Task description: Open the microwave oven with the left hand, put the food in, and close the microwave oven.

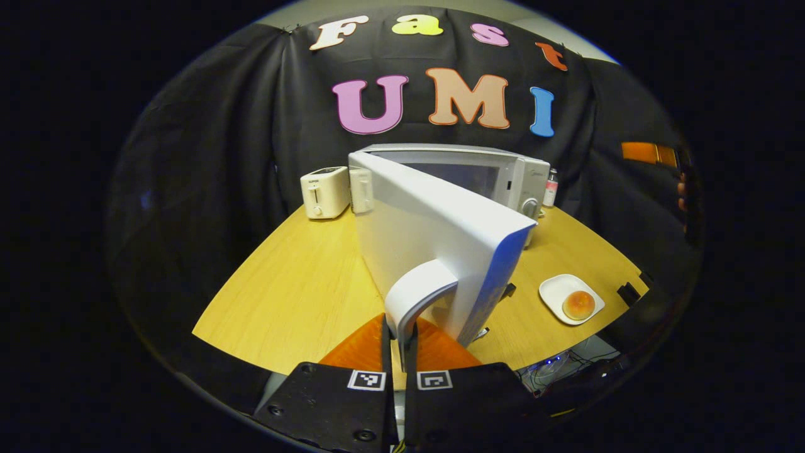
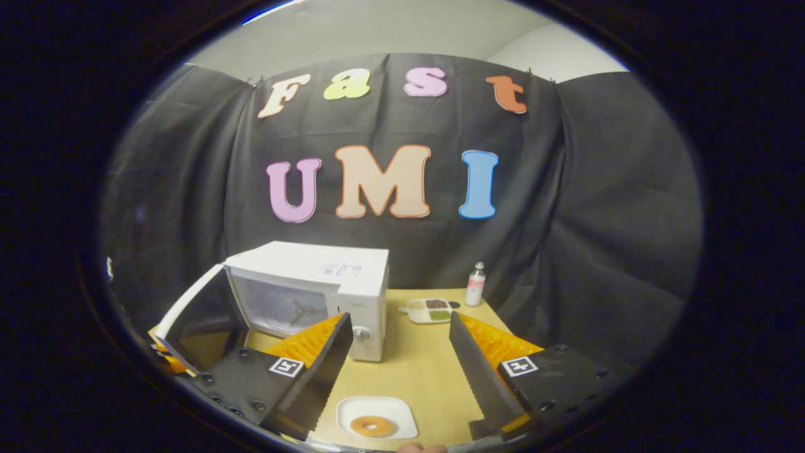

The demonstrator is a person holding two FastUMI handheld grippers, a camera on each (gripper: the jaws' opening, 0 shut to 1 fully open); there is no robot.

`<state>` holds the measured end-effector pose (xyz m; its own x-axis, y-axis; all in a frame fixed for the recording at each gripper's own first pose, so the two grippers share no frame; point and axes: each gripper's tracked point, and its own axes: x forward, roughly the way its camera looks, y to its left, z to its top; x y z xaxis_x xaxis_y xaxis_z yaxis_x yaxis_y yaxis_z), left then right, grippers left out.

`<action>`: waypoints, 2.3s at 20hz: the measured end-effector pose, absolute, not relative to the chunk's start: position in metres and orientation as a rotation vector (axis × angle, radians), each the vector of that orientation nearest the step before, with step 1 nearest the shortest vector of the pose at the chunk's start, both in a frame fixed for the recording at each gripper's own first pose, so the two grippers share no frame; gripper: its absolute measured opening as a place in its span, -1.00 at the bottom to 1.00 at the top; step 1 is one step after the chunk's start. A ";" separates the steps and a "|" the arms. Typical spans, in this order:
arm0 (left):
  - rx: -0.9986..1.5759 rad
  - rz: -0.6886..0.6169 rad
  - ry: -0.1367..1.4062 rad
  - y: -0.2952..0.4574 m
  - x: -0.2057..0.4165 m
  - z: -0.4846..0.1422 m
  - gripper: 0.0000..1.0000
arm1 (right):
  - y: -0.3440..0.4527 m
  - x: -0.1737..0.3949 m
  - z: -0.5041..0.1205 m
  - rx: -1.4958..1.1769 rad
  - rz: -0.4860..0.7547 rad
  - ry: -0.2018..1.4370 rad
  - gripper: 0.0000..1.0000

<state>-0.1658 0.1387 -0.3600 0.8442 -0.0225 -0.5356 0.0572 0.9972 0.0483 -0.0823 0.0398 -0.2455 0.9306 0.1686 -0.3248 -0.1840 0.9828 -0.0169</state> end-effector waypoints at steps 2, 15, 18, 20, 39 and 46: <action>0.040 -0.007 0.549 0.156 -0.168 -0.357 -0.88 | 0.050 -0.092 -0.265 -0.047 0.202 0.351 0.94; 0.000 0.046 0.489 0.185 -0.175 -0.344 0.53 | 0.056 -0.148 -0.434 -0.113 0.231 0.686 0.96; -0.013 0.050 0.476 0.184 -0.177 -0.338 0.53 | 0.052 -0.155 -0.467 -0.124 0.217 0.764 0.96; -0.009 0.043 0.468 0.183 -0.178 -0.335 0.53 | 0.050 -0.165 -0.482 -0.129 0.207 0.816 0.96; 0.022 0.080 0.332 0.192 -0.192 -0.255 0.88 | 0.067 -0.174 -0.540 -0.081 0.215 0.959 0.93; 0.023 0.110 0.274 0.207 -0.180 -0.226 0.88 | 0.069 -0.172 -0.541 -0.039 0.215 0.977 0.62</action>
